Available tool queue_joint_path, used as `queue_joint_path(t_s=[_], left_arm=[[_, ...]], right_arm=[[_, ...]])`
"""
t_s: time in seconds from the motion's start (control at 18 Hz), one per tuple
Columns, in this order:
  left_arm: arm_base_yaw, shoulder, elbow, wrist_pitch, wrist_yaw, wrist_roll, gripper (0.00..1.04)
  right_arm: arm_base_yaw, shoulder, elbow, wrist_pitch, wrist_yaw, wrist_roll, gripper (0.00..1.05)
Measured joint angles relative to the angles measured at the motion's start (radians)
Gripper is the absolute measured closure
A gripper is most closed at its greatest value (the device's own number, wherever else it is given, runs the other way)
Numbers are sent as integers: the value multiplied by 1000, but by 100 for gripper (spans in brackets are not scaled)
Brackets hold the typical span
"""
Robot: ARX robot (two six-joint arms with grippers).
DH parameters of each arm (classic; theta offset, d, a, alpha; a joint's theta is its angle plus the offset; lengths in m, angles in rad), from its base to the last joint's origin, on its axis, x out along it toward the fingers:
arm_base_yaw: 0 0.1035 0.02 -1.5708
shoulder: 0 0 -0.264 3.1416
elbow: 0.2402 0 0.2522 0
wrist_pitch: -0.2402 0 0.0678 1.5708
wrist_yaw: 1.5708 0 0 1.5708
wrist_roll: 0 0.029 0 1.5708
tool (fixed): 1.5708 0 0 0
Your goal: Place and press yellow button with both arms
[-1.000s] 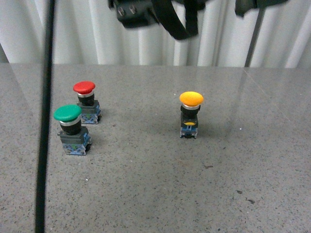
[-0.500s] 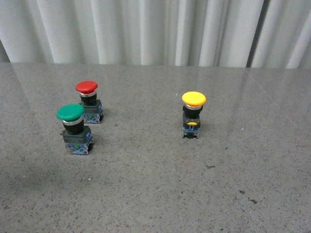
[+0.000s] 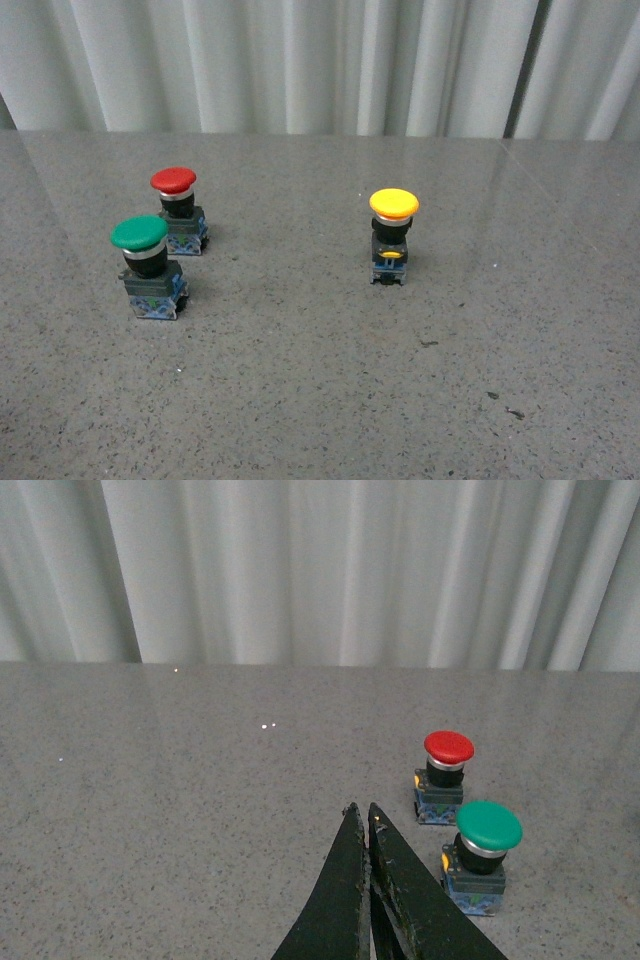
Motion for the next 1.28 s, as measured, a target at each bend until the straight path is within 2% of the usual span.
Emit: queue_joint_path(t_s=[0.11,0.22,0.28,0.61,0.67,1.06,1.11,1.17,1.28], left_arm=[[29,-58,-35,-17,23,0,103],[123,-113,-64,-45,121,0,103],[139,-142,-76,-60,117,0,103],[131,-279,-118,-153,131,0,103],[131,-293,-137,-124,131,0,103],[131,-420,-145,-252,132,0,103],[131,-446,-145,-275,132,0,103],[131,-554,-145,-446,135,0,103],[131,-607,-140,-439,129,0,103]], right_arm=[[0,0,0,0,0,0,7],[0,0,0,1,0,0,7],[0,0,0,0,0,0,7],[0,0,0,0,0,0,7],[0,0,0,0,0,0,7],[0,0,0,0,0,0,7],[0,0,0,0,0,0,7],[0,0,0,0,0,0,7],[0,0,0,0,0,0,7]])
